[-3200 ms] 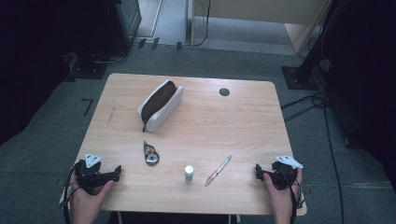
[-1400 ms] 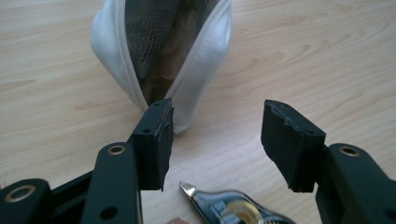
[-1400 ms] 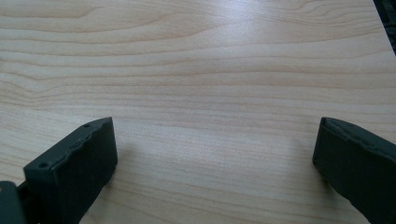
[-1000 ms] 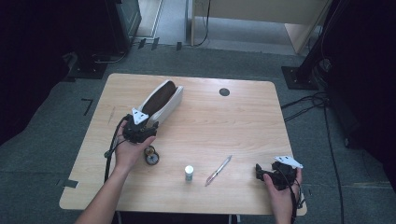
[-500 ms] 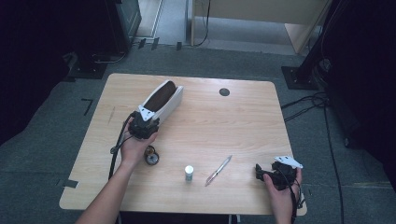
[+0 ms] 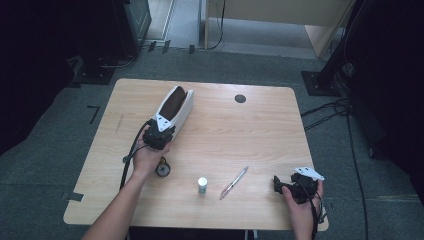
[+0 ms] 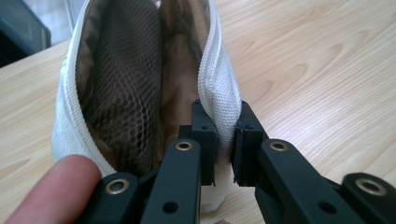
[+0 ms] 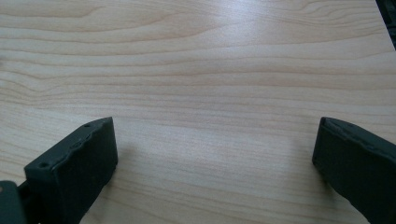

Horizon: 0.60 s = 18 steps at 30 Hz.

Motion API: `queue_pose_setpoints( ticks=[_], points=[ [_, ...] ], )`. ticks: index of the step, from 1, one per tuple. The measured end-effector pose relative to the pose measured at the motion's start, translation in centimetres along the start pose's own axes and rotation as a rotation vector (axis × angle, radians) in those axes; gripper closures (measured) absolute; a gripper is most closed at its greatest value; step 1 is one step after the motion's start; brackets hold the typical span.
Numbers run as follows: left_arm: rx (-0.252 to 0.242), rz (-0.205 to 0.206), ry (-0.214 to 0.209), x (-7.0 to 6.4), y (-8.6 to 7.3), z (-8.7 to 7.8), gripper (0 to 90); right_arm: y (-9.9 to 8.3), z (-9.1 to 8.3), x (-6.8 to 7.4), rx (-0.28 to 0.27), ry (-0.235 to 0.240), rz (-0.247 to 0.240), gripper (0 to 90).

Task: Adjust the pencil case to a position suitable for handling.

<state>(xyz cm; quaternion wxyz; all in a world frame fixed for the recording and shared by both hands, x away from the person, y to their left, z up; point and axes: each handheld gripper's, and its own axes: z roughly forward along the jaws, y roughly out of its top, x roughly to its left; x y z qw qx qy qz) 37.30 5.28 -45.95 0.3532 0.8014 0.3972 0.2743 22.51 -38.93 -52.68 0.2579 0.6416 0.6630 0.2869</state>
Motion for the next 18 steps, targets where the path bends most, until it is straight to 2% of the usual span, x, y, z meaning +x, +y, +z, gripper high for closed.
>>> queue_pose_setpoints(
  ticks=[3,8,10,15,18],
  points=[
    [-0.018,0.011,-0.033,-0.5,0.3,-0.1,84.3,0.0,0.0,0.0,0.0,0.0,0.0,0.0],
    [-0.049,0.068,-0.109,-1.9,0.7,-0.4,84.7,0.0,0.0,0.0,0.0,0.0,-0.001,0.0],
    [-0.062,0.078,-0.142,-2.4,0.8,-0.5,84.7,0.0,0.0,0.0,0.001,0.0,0.0,0.0],
    [-0.081,0.152,-0.251,-3.9,0.8,-0.8,84.8,0.0,0.0,0.0,0.0,0.0,0.0,0.0],
    [-0.091,0.196,-0.298,-4.7,0.5,-1.1,84.7,0.0,0.0,0.0,0.0,0.0,0.0,0.0]
  ],
)
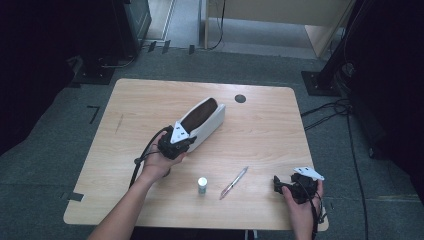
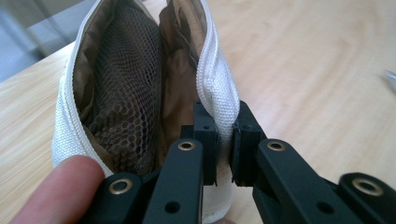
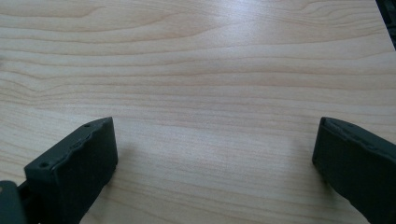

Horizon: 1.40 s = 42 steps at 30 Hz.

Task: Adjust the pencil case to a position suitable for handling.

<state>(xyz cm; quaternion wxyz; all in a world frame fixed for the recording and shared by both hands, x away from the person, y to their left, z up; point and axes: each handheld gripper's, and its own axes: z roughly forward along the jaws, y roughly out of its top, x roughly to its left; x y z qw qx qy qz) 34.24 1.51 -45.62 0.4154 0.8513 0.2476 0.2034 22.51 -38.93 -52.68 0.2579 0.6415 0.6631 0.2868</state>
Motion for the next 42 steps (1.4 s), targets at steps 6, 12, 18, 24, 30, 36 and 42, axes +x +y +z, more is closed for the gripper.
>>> queue_pose_setpoints(
  ticks=[6,12,18,24,30,36,42],
  points=[
    [-0.007,0.014,-0.063,-1.0,-0.8,0.3,84.0,0.0,0.0,0.0,0.0,0.0,0.0,0.0],
    [0.0,-0.001,-0.087,-1.1,-1.3,0.4,78.6,0.0,0.0,0.0,0.0,0.0,0.001,0.0],
    [-0.016,-0.046,-0.096,-0.8,-1.2,0.0,67.4,0.0,0.0,0.0,0.0,0.0,0.001,0.0],
    [-0.062,-0.092,-0.126,-0.6,-0.7,-1.3,60.0,0.0,0.0,0.0,0.0,0.0,0.001,0.0],
    [-0.096,-0.137,-0.114,0.2,-0.8,-3.1,54.8,0.0,0.0,0.0,0.0,0.0,0.001,0.0],
    [-0.107,-0.181,-0.067,1.3,-1.6,-4.8,50.3,0.0,-0.1,0.0,-0.006,-0.001,0.0,3.1],
    [-0.097,-0.238,-0.005,2.8,-3.4,-7.1,43.6,0.1,-0.9,-0.1,-0.054,-0.047,0.03,13.7]
  ],
)
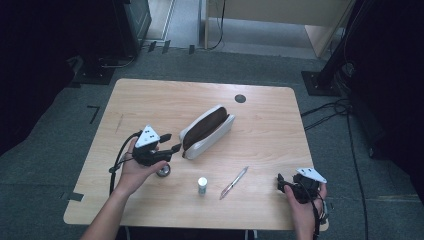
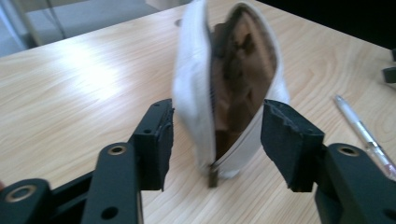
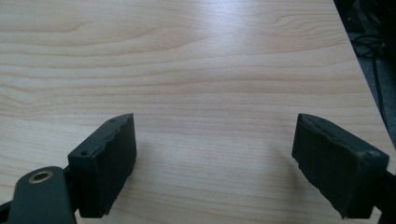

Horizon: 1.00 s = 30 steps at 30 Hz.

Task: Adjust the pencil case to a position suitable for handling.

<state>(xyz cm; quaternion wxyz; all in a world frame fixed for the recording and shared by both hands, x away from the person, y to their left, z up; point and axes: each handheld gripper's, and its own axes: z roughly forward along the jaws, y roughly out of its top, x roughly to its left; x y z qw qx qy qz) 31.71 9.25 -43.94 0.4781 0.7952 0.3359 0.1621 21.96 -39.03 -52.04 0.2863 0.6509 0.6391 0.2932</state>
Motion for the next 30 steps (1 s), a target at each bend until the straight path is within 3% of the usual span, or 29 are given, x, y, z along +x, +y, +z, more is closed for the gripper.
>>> queue_pose_setpoints(
  ticks=[4,13,20,26,27,30],
  points=[
    [0.004,-0.034,0.043,0.9,-1.0,-1.3,37.5,0.9,-1.0,0.7,-0.044,0.006,0.0,13.3],
    [0.051,-0.102,0.122,2.4,-3.4,-3.5,16.8,3.3,-2.1,3.5,-0.084,0.088,-0.01,13.2],
    [0.077,-0.155,0.184,3.0,-5.6,-5.0,8.3,5.3,-2.6,6.1,-0.121,0.14,-0.019,12.6],
    [0.095,-0.206,0.231,3.5,-7.9,-6.2,3.7,7.2,-2.2,8.6,-0.108,0.162,-0.034,0.0],
    [0.096,-0.214,0.234,3.6,-8.3,-6.5,3.5,7.5,-2.0,8.9,-0.1,0.15,-0.029,0.0],
    [0.101,-0.233,0.264,3.7,-9.3,-7.2,2.8,8.2,-1.7,9.6,-0.089,0.18,0.007,0.0]
  ],
)
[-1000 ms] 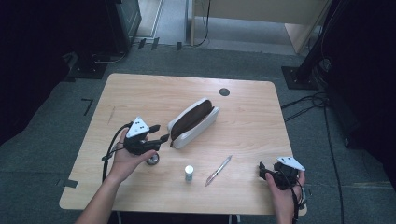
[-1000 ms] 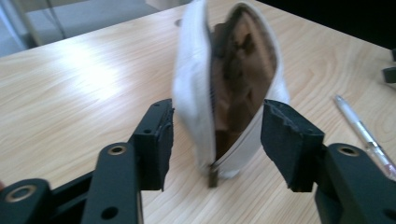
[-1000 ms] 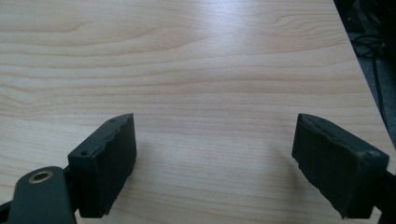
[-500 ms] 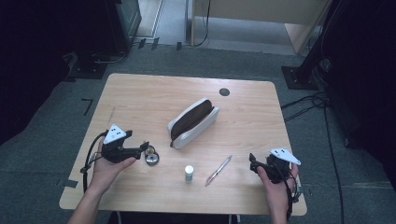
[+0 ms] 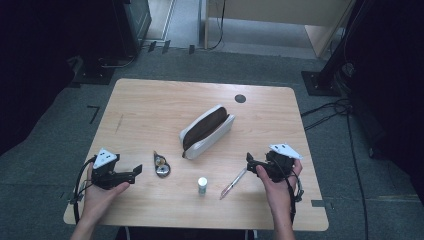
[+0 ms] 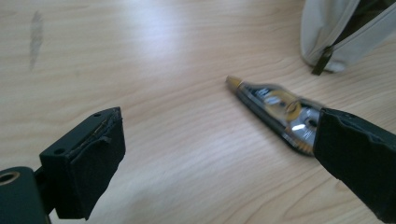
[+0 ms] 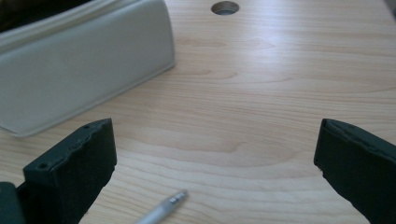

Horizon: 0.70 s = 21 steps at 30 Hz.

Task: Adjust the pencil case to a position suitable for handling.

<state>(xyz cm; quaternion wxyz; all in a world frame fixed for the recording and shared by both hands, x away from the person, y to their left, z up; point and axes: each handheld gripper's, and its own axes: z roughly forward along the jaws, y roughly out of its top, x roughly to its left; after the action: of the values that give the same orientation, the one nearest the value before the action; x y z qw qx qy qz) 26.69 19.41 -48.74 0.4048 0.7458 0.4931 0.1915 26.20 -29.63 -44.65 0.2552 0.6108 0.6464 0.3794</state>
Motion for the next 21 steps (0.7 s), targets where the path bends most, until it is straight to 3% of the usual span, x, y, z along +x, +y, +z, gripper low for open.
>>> queue_pose_setpoints(
  ticks=[8,13,21],
  points=[
    [0.028,-0.023,0.047,0.5,-2.6,-1.1,2.8,1.5,1.5,1.9,0.023,0.035,-0.016,0.0],
    [0.079,0.02,0.136,0.7,-3.1,-0.7,2.8,2.4,2.6,3.3,0.039,0.052,-0.024,0.0],
    [0.118,-0.011,0.22,1.3,-3.6,-0.1,2.8,3.6,4.3,4.8,0.06,0.077,-0.01,0.0]
  ],
)
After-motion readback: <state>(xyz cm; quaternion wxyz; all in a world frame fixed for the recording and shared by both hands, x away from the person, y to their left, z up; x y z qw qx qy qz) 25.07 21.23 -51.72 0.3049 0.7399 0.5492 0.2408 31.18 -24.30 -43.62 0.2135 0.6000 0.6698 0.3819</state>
